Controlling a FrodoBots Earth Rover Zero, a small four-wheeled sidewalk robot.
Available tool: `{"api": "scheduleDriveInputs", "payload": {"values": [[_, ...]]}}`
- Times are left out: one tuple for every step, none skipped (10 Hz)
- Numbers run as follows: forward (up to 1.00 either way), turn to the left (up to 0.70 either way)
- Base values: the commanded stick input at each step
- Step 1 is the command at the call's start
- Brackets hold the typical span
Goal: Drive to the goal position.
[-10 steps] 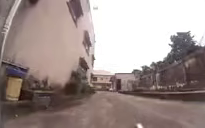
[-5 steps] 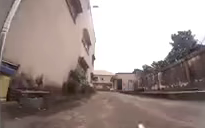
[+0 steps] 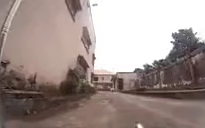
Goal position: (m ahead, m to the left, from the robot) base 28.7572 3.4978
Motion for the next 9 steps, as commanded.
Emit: {"api": "scheduleDriveInputs", "payload": {"values": [[0.84, 0.03], [0.84, 0.03], [0.84, -0.33], [0.84, -0.19], [0.84, 0.03], [0.84, 0.03], [0.84, 0.03], [0.84, 0.03], [0.84, 0.03]]}}
